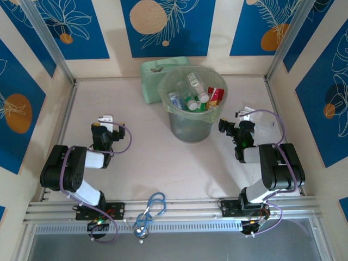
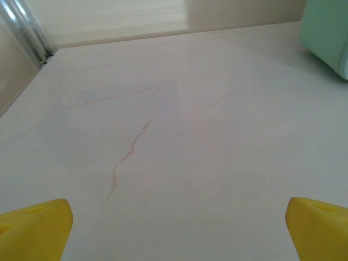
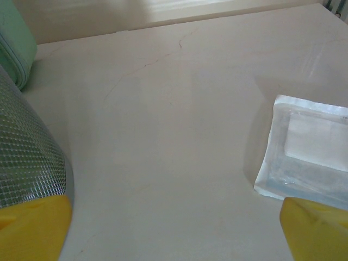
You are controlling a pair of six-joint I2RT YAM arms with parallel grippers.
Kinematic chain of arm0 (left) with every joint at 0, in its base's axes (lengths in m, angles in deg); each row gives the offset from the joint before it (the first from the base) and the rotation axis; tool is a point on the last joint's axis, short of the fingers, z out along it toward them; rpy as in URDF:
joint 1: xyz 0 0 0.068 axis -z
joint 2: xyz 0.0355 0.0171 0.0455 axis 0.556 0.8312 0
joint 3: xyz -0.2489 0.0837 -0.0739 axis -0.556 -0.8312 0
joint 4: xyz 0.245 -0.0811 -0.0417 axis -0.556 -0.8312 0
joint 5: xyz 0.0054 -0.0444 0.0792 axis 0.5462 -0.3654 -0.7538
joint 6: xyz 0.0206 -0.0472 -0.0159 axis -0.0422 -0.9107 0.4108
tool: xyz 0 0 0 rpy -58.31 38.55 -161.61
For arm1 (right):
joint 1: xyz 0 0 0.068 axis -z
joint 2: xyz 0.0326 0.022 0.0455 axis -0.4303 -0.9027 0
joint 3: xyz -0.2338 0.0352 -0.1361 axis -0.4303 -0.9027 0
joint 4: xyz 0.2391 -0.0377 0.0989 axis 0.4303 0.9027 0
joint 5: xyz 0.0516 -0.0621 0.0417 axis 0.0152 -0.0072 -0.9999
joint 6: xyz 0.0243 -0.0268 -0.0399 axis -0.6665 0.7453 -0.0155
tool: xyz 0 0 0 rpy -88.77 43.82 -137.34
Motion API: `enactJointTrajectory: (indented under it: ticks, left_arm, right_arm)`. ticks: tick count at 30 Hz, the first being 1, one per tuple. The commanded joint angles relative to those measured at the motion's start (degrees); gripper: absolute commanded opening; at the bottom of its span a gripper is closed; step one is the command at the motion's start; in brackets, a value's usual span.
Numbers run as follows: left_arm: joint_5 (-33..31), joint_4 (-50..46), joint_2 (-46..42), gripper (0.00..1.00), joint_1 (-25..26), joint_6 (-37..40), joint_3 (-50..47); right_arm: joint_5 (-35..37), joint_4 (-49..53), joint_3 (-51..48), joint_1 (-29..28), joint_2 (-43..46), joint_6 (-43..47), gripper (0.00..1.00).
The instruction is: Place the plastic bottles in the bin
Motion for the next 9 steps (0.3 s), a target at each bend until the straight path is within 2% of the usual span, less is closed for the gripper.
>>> enactJointTrajectory:
  ticks: [1,5,9]
  left_arm:
    - [3.5,-0.3,0.3,1.00,0.0,0.8,0.9]
    - [3.5,-0.4,0.4,1.00,0.0,0.9,0.9]
    - [3.7,-0.6,0.4,1.00,0.0,0.8,1.0]
  right_arm:
    - [-0.5,-0.6,0.4,-0.2,0.4,1.1,0.99]
    - [-4.0,1.8,1.6,1.3,0.2,0.4,0.99]
    - [-2.9,-0.3,0.6,0.3,0.3,1.4,0.99]
